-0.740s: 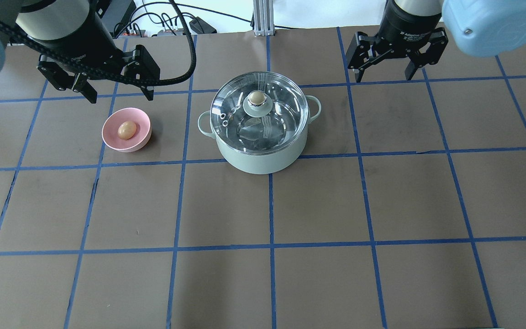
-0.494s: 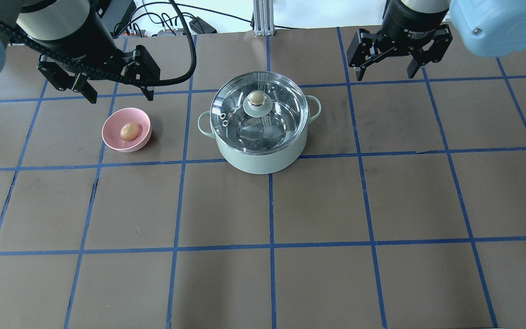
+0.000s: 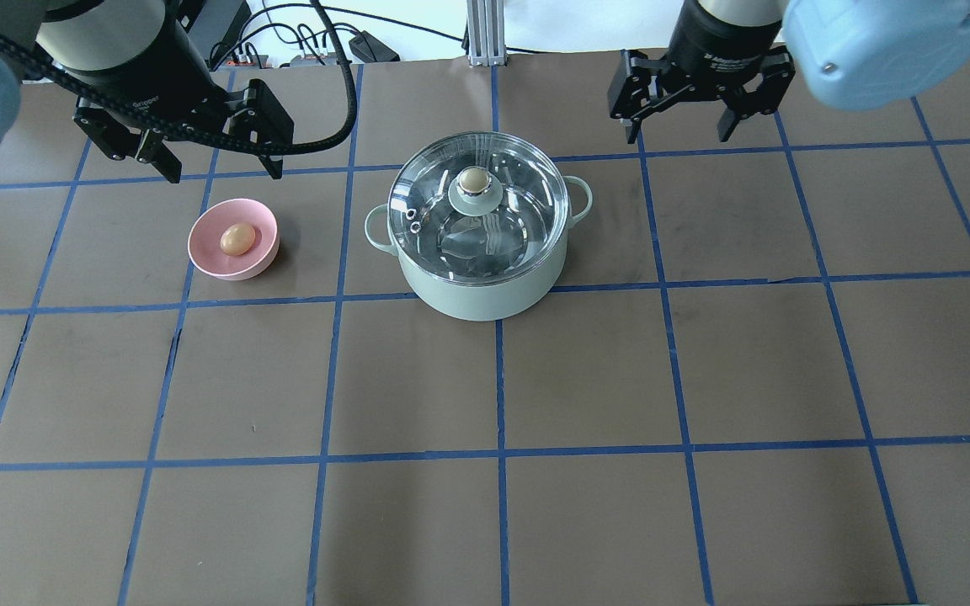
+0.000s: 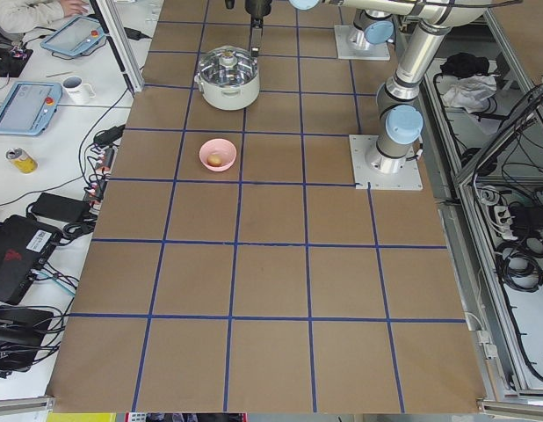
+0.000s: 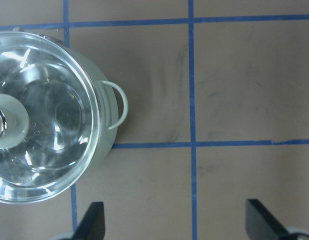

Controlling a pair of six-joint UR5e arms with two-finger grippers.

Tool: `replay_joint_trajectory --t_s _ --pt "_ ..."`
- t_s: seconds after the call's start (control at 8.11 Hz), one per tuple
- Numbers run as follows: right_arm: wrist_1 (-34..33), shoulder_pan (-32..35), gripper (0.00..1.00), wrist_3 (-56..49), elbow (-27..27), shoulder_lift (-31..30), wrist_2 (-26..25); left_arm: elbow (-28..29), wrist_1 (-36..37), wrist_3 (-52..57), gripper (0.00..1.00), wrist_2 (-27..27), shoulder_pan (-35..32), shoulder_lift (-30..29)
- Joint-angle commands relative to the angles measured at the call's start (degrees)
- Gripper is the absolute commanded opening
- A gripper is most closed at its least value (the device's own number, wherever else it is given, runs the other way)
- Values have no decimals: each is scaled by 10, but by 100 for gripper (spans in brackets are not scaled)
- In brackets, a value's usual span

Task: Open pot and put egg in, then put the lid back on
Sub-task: 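Move the right gripper to the lid knob while the left reaches the bowl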

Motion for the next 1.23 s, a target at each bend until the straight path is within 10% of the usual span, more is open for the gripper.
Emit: replay_joint_trajectory --t_s 0.0,0.49,1.11 --pt "-60 72 100 69 -20 58 -1 0 69 57 100 -54 36 -39" --pt "-107 134 100 80 -69 152 -2 -21 125 313 100 -64 88 -88" --pt "-123 153 100 125 -111 224 9 -53 202 371 100 -19 166 -179"
